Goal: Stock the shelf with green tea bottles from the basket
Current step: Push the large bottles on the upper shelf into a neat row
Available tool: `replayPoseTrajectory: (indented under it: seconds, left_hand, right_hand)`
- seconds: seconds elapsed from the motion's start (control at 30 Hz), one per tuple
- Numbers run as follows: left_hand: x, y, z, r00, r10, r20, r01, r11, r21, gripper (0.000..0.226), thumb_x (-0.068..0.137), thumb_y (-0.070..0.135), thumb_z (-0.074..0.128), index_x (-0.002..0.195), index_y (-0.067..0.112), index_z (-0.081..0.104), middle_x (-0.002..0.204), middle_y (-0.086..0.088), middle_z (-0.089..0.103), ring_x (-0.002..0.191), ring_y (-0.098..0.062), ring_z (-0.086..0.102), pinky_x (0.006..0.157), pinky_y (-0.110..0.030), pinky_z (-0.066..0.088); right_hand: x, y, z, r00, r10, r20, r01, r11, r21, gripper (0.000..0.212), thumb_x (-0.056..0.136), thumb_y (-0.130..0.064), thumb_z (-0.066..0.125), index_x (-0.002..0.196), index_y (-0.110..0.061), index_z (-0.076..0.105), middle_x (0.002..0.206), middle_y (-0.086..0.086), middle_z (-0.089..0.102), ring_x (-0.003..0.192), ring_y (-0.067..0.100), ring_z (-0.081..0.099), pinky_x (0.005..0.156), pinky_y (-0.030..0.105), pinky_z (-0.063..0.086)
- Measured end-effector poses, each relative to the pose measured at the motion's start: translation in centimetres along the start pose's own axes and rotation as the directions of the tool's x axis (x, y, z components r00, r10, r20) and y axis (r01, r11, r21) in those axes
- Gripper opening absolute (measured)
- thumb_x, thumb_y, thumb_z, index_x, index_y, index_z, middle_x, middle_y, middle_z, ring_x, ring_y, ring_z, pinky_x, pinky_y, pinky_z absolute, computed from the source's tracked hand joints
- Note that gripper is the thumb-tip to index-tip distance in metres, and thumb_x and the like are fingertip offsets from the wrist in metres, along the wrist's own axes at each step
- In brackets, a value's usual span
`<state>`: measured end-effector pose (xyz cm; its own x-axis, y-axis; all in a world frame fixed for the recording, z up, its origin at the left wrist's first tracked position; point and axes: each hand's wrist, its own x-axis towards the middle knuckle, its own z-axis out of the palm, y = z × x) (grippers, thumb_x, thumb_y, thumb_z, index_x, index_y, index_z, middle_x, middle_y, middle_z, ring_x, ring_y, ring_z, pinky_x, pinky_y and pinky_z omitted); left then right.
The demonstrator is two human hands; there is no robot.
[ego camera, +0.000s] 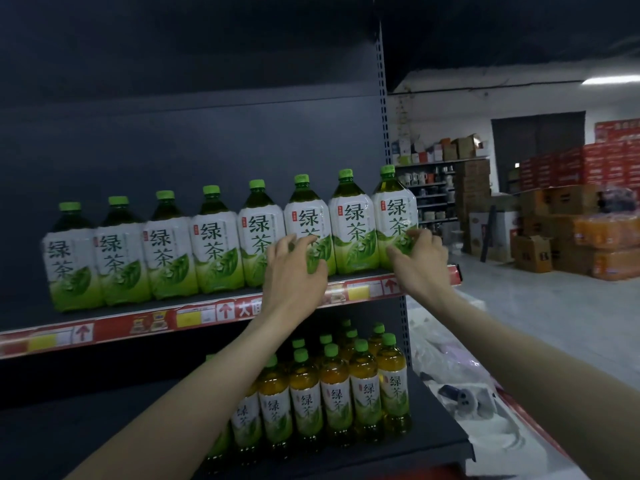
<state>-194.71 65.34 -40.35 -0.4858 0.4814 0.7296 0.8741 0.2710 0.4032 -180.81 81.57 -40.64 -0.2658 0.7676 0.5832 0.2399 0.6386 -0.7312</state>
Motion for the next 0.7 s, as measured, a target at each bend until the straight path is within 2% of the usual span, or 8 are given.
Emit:
replayPoseTrajectory:
  seconds: [0.07,0.13,0.23,0.3,0.4,0.5,0.63,0.7]
  left_hand:
    - [-1.3,0.5,-1.2,0.996,-0.091,0.017,0.093,0.983,-0.158,0.042,0.101,0.031,0.061,0.142,0.029,0.055,0.144,0.007,0.050,0.138,-0.012,0.039,0.110,-0.030,0.031]
    - [-3.2,0.9,-2.3,0.987,-0.150,0.054,0.159,0.942,-0.296,0.035,0.102,0.029,0.061,0.137,0.027,0.060,0.128,0.012,0.058,0.118,-0.005,0.053,0.100,-0.025,0.042]
    - [-6.2,1.3,-3.9,0.971,-0.217,0.101,0.239,0.874,-0.422,0.028,0.103,0.027,0.058,0.131,0.027,0.064,0.111,0.018,0.060,0.097,0.009,0.052,0.076,-0.014,0.039]
    - [-8.1,1.3,-5.0,0.957,-0.266,0.114,0.288,0.828,-0.481,0.023,0.103,0.030,0.058,0.124,0.029,0.067,0.115,0.017,0.063,0.102,0.005,0.056,0.080,-0.015,0.039]
    - [-10.7,0.9,-6.7,0.924,-0.361,0.121,0.366,0.754,-0.546,0.018,0.101,0.033,0.057,0.112,0.033,0.071,0.116,0.011,0.071,0.110,-0.013,0.065,0.089,-0.031,0.048]
    - [-13.3,0.2,-8.4,0.904,-0.411,0.117,0.400,0.715,-0.574,0.018,0.103,0.034,0.056,0.111,0.028,0.071,0.106,0.007,0.075,0.100,-0.015,0.068,0.079,-0.033,0.049]
    - [-15.6,-1.8,-10.3,0.881,-0.461,0.107,0.431,0.688,-0.584,0.020,0.105,0.033,0.056,0.111,0.026,0.073,0.102,0.005,0.077,0.096,-0.017,0.070,0.089,-0.036,0.052]
    - [-16.0,-3.0,-11.2,0.858,-0.500,0.120,0.464,0.652,-0.599,0.020,0.104,0.029,0.055,0.110,0.026,0.074,0.101,0.003,0.078,0.095,-0.019,0.072,0.086,-0.035,0.052]
  right_hand:
    - [-1.9,-0.9,-0.3,0.999,-0.015,0.031,0.013,0.998,0.057,0.048,0.101,-0.036,0.059,0.140,-0.010,0.050,0.139,0.014,0.053,0.129,0.033,0.048,0.108,0.045,0.043]
    - [-4.3,-2.0,-0.4,0.996,-0.014,0.093,-0.001,0.988,0.156,0.041,0.104,-0.033,0.057,0.136,-0.009,0.053,0.127,0.007,0.061,0.116,0.025,0.058,0.095,0.037,0.048]
    - [-8.3,-3.6,-0.2,0.981,-0.022,0.191,-0.027,0.968,0.248,0.038,0.106,-0.035,0.055,0.135,-0.011,0.057,0.117,-0.001,0.065,0.107,0.017,0.062,0.087,0.029,0.047]
    - [-10.6,-4.4,0.0,0.976,-0.021,0.215,-0.039,0.962,0.269,0.037,0.105,-0.037,0.055,0.132,-0.013,0.060,0.112,-0.004,0.065,0.097,0.012,0.061,0.081,0.028,0.046]
    - [-13.9,-5.5,-0.3,0.967,-0.001,0.256,-0.076,0.954,0.291,0.037,0.104,-0.040,0.054,0.130,-0.014,0.062,0.108,-0.003,0.062,0.096,0.015,0.057,0.083,0.029,0.040]
    - [-16.4,-6.2,-0.5,0.958,0.013,0.287,-0.116,0.931,0.345,0.033,0.104,-0.041,0.053,0.125,-0.017,0.061,0.112,0.000,0.064,0.100,0.018,0.060,0.087,0.033,0.040]
    - [-18.7,-6.8,0.7,0.939,0.040,0.341,-0.184,0.897,0.401,0.032,0.104,-0.041,0.052,0.122,-0.017,0.064,0.113,0.002,0.069,0.108,0.022,0.063,0.094,0.039,0.047]
    - [-19.3,-7.0,1.8,0.929,0.055,0.367,-0.215,0.886,0.411,0.029,0.104,-0.041,0.053,0.120,-0.019,0.064,0.113,0.000,0.069,0.109,0.021,0.063,0.098,0.040,0.047]
